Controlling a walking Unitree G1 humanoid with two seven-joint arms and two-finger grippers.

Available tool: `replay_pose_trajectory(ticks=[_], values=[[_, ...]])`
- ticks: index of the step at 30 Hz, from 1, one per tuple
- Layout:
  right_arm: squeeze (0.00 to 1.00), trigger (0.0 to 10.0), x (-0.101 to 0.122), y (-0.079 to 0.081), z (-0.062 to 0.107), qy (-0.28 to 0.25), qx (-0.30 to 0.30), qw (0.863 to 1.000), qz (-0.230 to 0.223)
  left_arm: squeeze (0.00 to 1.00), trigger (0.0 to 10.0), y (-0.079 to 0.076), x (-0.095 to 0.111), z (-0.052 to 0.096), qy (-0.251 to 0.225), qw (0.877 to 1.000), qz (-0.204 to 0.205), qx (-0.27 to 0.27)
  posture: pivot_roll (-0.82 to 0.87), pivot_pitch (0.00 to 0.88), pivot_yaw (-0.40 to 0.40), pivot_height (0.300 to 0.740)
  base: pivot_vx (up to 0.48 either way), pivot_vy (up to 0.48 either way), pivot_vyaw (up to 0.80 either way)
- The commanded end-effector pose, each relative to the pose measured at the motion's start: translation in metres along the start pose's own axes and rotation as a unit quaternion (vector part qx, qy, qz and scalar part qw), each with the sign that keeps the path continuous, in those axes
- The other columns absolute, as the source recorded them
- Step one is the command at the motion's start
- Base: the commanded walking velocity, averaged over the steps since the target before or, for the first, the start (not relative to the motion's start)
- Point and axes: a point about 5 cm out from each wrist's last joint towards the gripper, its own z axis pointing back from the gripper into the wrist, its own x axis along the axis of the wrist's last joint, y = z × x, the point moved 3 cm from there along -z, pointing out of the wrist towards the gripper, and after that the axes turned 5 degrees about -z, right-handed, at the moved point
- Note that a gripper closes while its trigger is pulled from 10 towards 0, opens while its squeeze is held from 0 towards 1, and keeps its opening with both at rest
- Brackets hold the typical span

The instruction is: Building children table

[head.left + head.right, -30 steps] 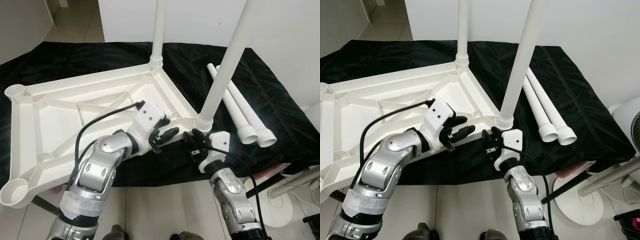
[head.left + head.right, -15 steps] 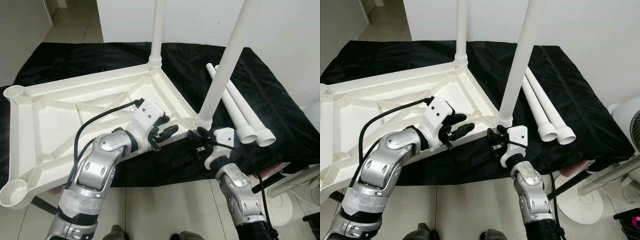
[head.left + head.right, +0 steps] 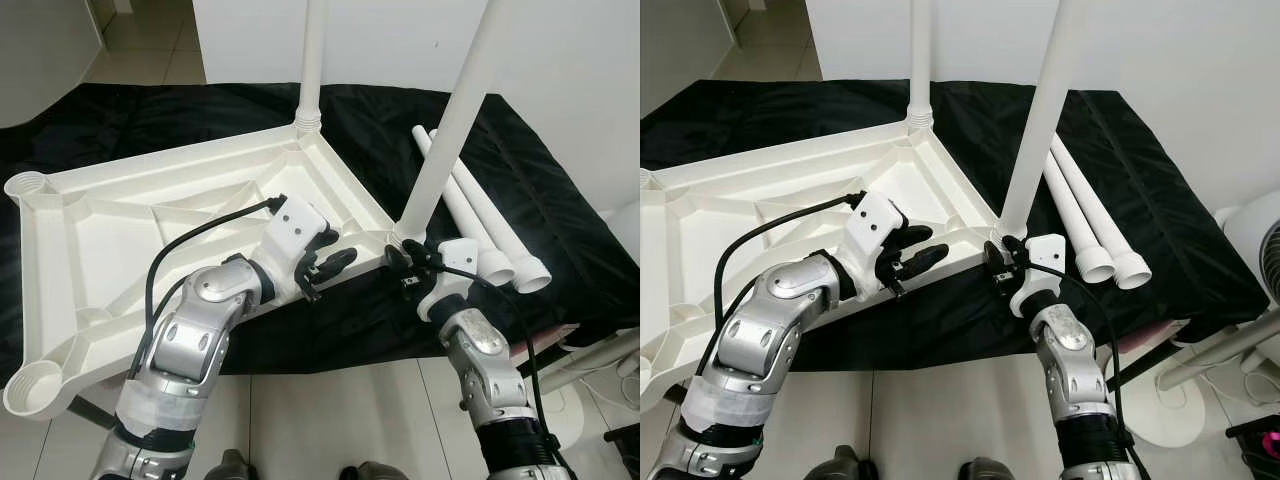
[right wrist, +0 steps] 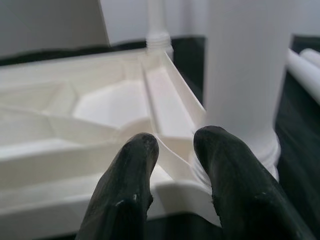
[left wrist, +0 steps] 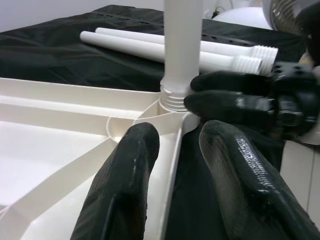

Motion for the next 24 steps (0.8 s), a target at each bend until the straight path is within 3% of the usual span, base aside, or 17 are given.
replay_pose_trajectory(ticks=[1, 8, 14, 17, 19, 24], values=[[0.0, 10.0, 0.0, 0.007, 0.002, -0.007, 0.003, 1.0, -0.005, 0.0, 10.0, 0.011, -0.002, 0.003, 0.009, 0.998, -0.011, 0.054, -0.09, 0.063, -0.001, 0.74, 0.0, 0.0, 0.0], [0.0, 10.0, 0.0, 0.018, 0.005, -0.019, 0.006, 1.0, -0.009, 0.0, 10.0, 0.023, -0.003, 0.005, 0.02, 0.997, -0.036, 0.069, -0.06, 0.069, 0.018, 0.74, 0.0, 0.0, 0.0], [0.0, 10.0, -0.004, 0.024, 0.007, -0.019, 0.007, 1.0, -0.017, 0.0, 10.0, 0.039, -0.021, 0.014, 0.078, 0.992, -0.042, 0.088, -0.05, 0.079, 0.03, 0.74, 0.0, 0.0, 0.0], [0.0, 10.0, -0.004, 0.023, 0.008, -0.018, 0.002, 1.0, -0.017, 0.0, 10.0, 0.05, -0.039, 0.02, 0.132, 0.985, -0.034, 0.109, -0.04, 0.082, 0.036, 0.74, 0.0, 0.0, 0.0], [0.0, 10.0, -0.004, 0.023, 0.008, -0.018, 0.002, 1.0, -0.017, 0.0, 10.0, 0.05, -0.039, 0.02, 0.132, 0.985, -0.034, 0.109, -0.04, 0.082, 0.036, 0.74, 0.0, 0.0, 0.0], [0.0, 10.0, -0.003, 0.019, 0.008, -0.021, -0.008, 1.0, -0.015, 0.0, 10.0, 0.068, -0.065, 0.029, 0.208, 0.967, -0.025, 0.145, -0.05, 0.085, 0.046, 0.74, 0.0, 0.0, 0.0]])
